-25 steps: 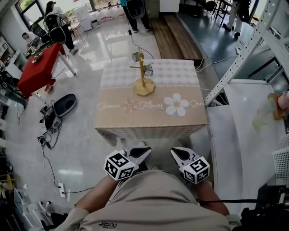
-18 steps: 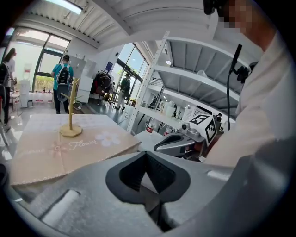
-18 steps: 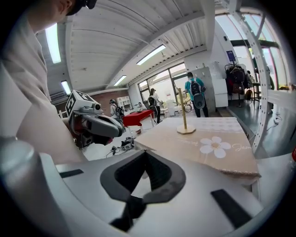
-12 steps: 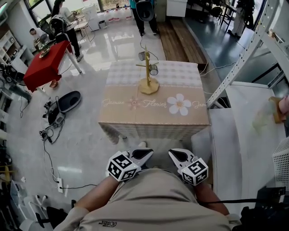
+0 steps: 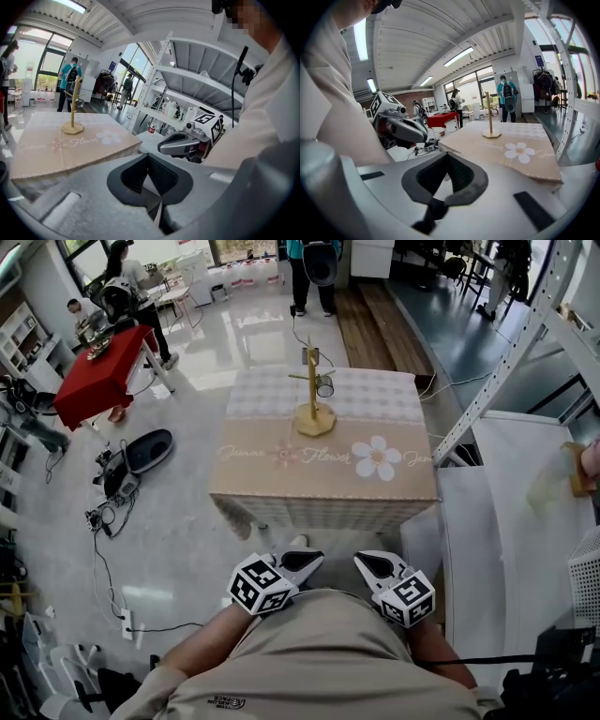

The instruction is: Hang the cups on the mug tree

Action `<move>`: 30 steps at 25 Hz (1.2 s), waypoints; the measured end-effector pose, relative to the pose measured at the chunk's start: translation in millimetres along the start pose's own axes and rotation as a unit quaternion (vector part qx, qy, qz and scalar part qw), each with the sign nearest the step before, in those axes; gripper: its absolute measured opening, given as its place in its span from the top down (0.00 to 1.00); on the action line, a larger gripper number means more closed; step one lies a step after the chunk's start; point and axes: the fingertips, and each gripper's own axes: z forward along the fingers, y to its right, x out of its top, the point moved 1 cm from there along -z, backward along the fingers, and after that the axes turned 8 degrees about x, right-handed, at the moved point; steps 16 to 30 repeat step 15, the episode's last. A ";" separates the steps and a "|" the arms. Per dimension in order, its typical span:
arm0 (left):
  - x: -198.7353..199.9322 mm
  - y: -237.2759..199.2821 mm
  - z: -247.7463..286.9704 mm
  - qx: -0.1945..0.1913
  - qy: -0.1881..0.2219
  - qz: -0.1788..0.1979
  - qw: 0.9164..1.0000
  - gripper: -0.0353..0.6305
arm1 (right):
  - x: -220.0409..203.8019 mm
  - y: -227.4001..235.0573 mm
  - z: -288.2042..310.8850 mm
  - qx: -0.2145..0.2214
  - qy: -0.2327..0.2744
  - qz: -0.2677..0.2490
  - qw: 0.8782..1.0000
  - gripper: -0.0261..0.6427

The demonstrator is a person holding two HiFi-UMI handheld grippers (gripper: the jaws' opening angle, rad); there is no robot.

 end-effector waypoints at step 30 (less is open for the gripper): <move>5.5 -5.4 2.5 -0.004 -0.003 0.001 1.000 0.93 | 5.2 6.4 2.0 -0.003 0.000 -0.009 1.000 0.94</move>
